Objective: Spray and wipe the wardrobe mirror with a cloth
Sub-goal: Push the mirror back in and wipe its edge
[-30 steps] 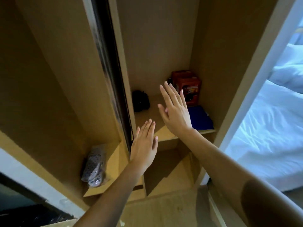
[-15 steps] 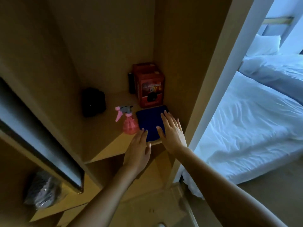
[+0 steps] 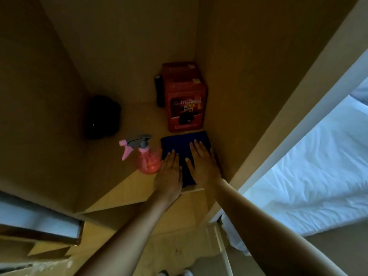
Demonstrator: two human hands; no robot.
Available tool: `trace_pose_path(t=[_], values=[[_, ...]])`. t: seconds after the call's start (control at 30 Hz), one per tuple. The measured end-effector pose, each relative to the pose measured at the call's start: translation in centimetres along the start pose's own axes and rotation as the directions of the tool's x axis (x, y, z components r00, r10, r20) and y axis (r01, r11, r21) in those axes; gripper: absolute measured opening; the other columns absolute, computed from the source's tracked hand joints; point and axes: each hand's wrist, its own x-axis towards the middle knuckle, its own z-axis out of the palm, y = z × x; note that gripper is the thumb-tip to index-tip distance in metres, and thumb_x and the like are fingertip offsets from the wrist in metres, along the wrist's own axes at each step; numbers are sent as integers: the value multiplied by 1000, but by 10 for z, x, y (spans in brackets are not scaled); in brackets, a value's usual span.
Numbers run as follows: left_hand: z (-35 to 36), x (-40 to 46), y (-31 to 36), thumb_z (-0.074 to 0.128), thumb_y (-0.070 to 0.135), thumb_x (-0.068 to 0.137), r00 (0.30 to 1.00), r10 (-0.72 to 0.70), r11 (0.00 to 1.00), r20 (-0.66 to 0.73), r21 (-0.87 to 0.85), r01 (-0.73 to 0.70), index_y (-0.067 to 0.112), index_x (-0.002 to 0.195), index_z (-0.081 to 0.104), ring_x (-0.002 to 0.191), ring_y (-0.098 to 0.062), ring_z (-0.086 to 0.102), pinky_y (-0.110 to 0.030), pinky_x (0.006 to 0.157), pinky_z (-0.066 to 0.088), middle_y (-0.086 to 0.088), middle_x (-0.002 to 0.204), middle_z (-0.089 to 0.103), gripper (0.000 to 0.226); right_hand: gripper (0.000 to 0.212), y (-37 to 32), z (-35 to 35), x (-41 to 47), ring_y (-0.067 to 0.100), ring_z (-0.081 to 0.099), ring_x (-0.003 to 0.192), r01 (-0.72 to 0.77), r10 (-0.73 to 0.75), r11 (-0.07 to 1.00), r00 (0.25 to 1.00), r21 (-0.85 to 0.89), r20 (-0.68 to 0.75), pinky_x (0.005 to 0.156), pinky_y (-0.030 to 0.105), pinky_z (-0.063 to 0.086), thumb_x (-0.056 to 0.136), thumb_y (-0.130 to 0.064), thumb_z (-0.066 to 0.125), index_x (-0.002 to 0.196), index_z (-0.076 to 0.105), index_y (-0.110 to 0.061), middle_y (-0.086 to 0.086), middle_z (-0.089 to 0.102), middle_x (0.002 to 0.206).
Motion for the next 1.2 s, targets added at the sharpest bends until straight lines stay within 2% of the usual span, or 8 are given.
trace_pose_path(t=[0.3,0.43,0.57,0.73,0.87,0.97,1.1,1.2], values=[[33,17,-7,8,32,105,994,-111,990,23,89,108,13,154,-1,147,-19,-17,-30,120,-8,-4,162,-10,53,74,12,39,16,19,2,151,-19,22,996,999,-87,24,115,39,-17,90,-47,-13,155,7,-19,4,8,163],[32,17,5,26,27,105,980,-197,976,-18,-97,194,11,154,9,148,-25,-14,-33,119,-3,-11,161,-7,54,66,13,46,13,22,18,149,-43,39,994,998,-96,-39,118,42,-8,97,-44,1,153,23,-17,7,25,159],[19,24,27,47,23,98,925,-370,891,-84,-313,328,6,152,18,146,-36,2,-39,117,12,-20,158,4,63,71,17,45,11,19,1,151,-20,17,995,999,-97,-27,116,39,-15,92,-45,-11,155,6,-20,3,7,163],[15,43,27,68,18,79,799,-601,653,-4,-577,489,3,145,25,132,-41,36,-47,107,37,-21,146,35,80,71,17,44,8,17,-1,151,-26,24,996,1000,-90,-20,115,38,-16,90,-47,-12,155,2,-23,1,4,164],[-2,58,29,65,12,81,754,-642,351,138,-821,449,11,111,57,93,-27,62,-32,70,53,-7,104,65,32,69,19,43,6,19,8,150,-10,9,999,999,-35,-36,116,37,-11,92,-44,-5,155,12,-22,3,13,162],[-9,69,33,74,18,81,735,-596,140,322,-860,491,10,110,63,93,-28,64,-37,82,54,-8,104,68,32,71,19,41,4,19,8,150,-6,5,1000,999,-16,-44,116,36,-12,90,-44,-6,155,13,-21,2,14,162],[-14,67,30,71,26,80,735,-606,223,304,-822,524,18,112,57,97,-27,60,-38,85,48,-5,115,64,36,74,19,35,2,15,-5,150,6,-6,1000,1000,17,23,116,35,-14,86,-47,-13,155,-1,-24,-1,-1,164],[-28,50,30,69,21,84,834,-504,289,223,-867,407,24,107,59,93,-21,62,-37,83,51,-1,109,64,25,56,17,25,6,13,-5,150,-39,32,990,998,136,53,119,34,-8,104,-39,11,155,-3,-23,-3,-1,164]])
